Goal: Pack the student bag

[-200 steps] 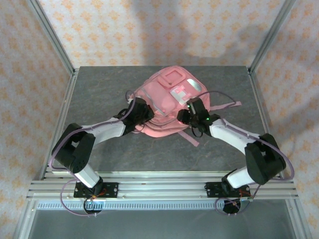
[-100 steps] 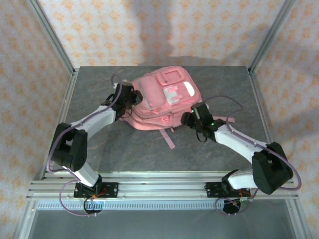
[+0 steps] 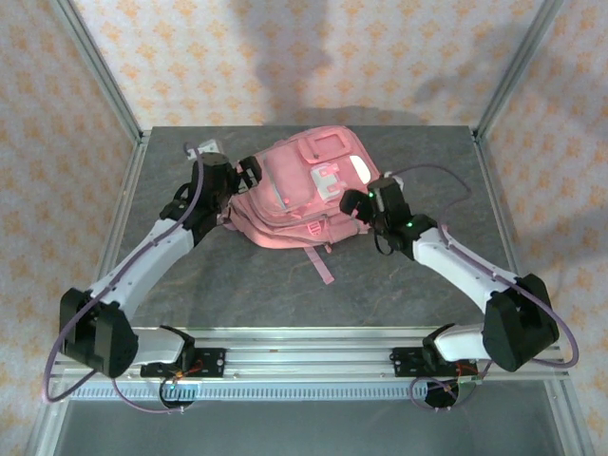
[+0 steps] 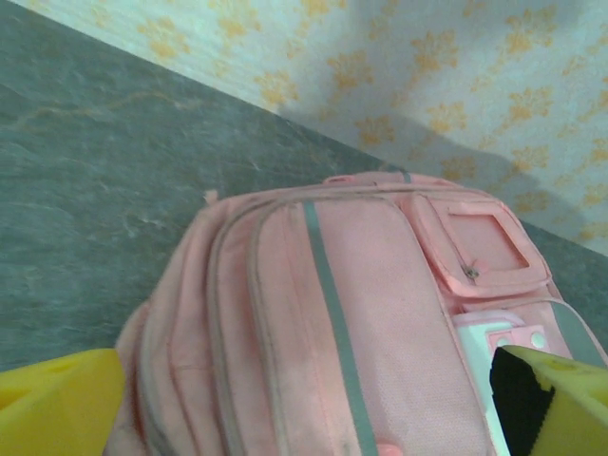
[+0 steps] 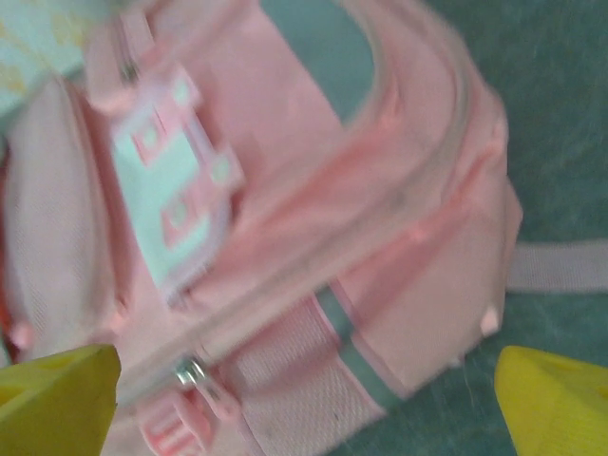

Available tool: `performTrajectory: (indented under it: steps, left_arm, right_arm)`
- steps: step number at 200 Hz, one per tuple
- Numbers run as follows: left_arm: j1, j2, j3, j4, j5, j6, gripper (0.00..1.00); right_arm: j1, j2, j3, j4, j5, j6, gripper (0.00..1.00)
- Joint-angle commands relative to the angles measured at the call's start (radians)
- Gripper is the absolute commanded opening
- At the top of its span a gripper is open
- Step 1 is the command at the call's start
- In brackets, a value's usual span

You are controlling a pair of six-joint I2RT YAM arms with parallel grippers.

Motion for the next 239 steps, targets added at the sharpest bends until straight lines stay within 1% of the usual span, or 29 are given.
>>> performTrajectory:
  steps: [1, 17, 28, 38, 44, 62, 71, 76, 86, 99, 107, 117, 136, 153, 160, 178, 191, 201, 211, 226, 232, 239]
  left_arm:
    - [0.005, -0.076, -0.051, -0.044, -0.096, 0.076, 0.99]
    - [0.004, -0.145, -0.096, -0.010, -0.136, 0.103, 0.99]
    - [0.004, -0.194, -0.126, 0.017, -0.168, 0.121, 0.99]
    - [0.004, -0.233, -0.150, 0.039, -0.197, 0.144, 0.99]
    - [0.004, -0.254, -0.163, 0.053, -0.217, 0.160, 0.99]
    - [0.004, -0.311, -0.222, 0.114, -0.269, 0.221, 0.99]
    - [0.004, -0.335, -0.259, 0.149, -0.296, 0.252, 0.99]
    - [0.004, -0.347, -0.278, 0.166, -0.316, 0.254, 0.99]
    - [0.005, -0.364, -0.314, 0.197, -0.351, 0.265, 0.99]
    - [0.006, -0.378, -0.383, 0.260, -0.389, 0.295, 0.99]
    - [0.006, -0.387, -0.434, 0.311, -0.418, 0.306, 0.99]
    - [0.007, -0.400, -0.504, 0.387, -0.427, 0.322, 0.99]
    - [0.012, -0.397, -0.636, 0.567, -0.454, 0.355, 0.99]
    - [0.034, -0.336, -0.718, 0.729, -0.507, 0.377, 0.99]
    - [0.052, -0.299, -0.736, 0.793, -0.498, 0.388, 0.99]
    - [0.100, -0.188, -0.764, 0.933, -0.473, 0.408, 0.99]
    - [0.120, -0.111, -0.788, 1.053, -0.450, 0.448, 0.99]
    - [0.137, -0.056, -0.810, 1.153, -0.425, 0.465, 0.99]
    - [0.155, 0.000, -0.833, 1.245, -0.398, 0.469, 0.99]
    - [0.161, 0.082, -0.852, 1.366, -0.380, 0.511, 0.99]
    - [0.161, 0.085, -0.841, 1.357, -0.369, 0.527, 0.99]
    - [0.165, 0.084, -0.834, 1.336, -0.337, 0.534, 0.99]
  right_arm:
    - [-0.039, 0.004, 0.070, 0.005, 0.105, -0.047, 1.00]
    - [-0.062, 0.004, 0.098, 0.006, 0.206, -0.057, 1.00]
    - [-0.073, -0.013, 0.101, 0.019, 0.296, -0.068, 1.00]
    - [-0.088, -0.041, 0.084, 0.055, 0.357, -0.095, 1.00]
    - [-0.091, -0.065, 0.054, 0.098, 0.423, -0.117, 1.00]
    - [-0.093, -0.143, -0.089, 0.312, 0.597, -0.205, 1.00]
    - [-0.096, -0.208, -0.179, 0.438, 0.698, -0.242, 1.00]
    - [-0.100, -0.233, -0.231, 0.510, 0.733, -0.270, 1.00]
    - [-0.117, -0.283, -0.330, 0.643, 0.765, -0.339, 1.00]
    - [-0.150, -0.333, -0.440, 0.760, 0.764, -0.396, 1.00]
    - [-0.171, -0.352, -0.490, 0.797, 0.750, -0.411, 1.00]
    - [-0.191, -0.365, -0.537, 0.817, 0.735, -0.425, 1.00]
    - [-0.218, -0.347, -0.598, 0.842, 0.746, -0.416, 1.00]
    - [-0.233, -0.300, -0.647, 0.925, 0.747, -0.410, 1.00]
    - [-0.237, -0.272, -0.670, 0.994, 0.743, -0.420, 1.00]
    - [-0.242, -0.190, -0.687, 1.081, 0.735, -0.422, 1.00]
    - [-0.246, -0.122, -0.718, 1.201, 0.728, -0.434, 1.00]
    - [-0.251, -0.078, -0.744, 1.296, 0.691, -0.456, 1.00]
    - [-0.257, -0.038, -0.754, 1.344, 0.649, -0.481, 1.00]
    - [-0.266, 0.026, -0.767, 1.435, 0.638, -0.512, 1.00]
    - [-0.273, 0.034, -0.770, 1.453, 0.616, -0.510, 1.00]
    - [-0.294, 0.049, -0.786, 1.483, 0.562, -0.507, 1.00]
